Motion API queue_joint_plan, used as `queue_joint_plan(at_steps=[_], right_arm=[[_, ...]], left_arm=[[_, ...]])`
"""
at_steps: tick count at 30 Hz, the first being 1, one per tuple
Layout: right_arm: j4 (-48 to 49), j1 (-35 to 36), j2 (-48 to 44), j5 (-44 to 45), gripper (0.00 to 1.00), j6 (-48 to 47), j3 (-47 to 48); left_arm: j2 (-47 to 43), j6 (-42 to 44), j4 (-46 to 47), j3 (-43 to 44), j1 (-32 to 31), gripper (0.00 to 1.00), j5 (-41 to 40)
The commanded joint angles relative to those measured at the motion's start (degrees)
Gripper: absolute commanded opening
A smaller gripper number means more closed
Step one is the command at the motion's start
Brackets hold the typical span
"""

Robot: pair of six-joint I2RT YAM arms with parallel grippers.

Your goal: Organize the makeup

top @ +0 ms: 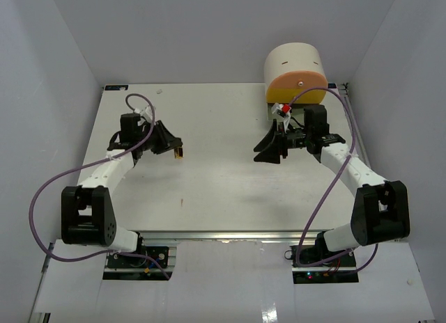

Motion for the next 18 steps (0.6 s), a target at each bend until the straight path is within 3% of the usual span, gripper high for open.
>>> queue_joint_plan(at_steps=[1, 3, 4, 5, 8, 12, 18], right_arm=[[8.5, 2.7, 4.2, -3.3, 0.68, 16.7, -1.4], [15.7, 3.0, 5.5, -4.6, 0.72, 23.7, -3.1], [23.7, 3.0, 5.9, -5.6, 0.76, 27.5, -5.5], [28.1, 3.0, 6.3, -6.0, 0.79, 35.0, -6.8], [45.1, 3.1, 6.1, -5.8, 0.90, 44.1, -11.9], [51.5, 3.1, 6.0, -6.7, 0.92, 49.6, -13.0], [55.4, 3.0, 5.8, -7.0, 0.95, 51.3, -13.9]], left_arm=[[-2.7, -21.2, 32.6, -1.3, -9.4, 0.07, 19.3], [-0.5, -26.7, 43.0, -2.0, -13.3, 0.08, 19.8], [1.9, -29.4, 51.3, -2.4, -15.9, 0.08, 19.7], [3.3, -33.3, 54.5, -2.4, -17.0, 0.08, 19.5], [10.1, -37.7, 64.4, 1.0, -22.4, 0.09, 18.7], [17.4, -38.6, 67.5, 7.8, -27.7, 0.09, 18.7], [22.4, -39.0, 68.1, 12.0, -30.3, 0.09, 19.2]])
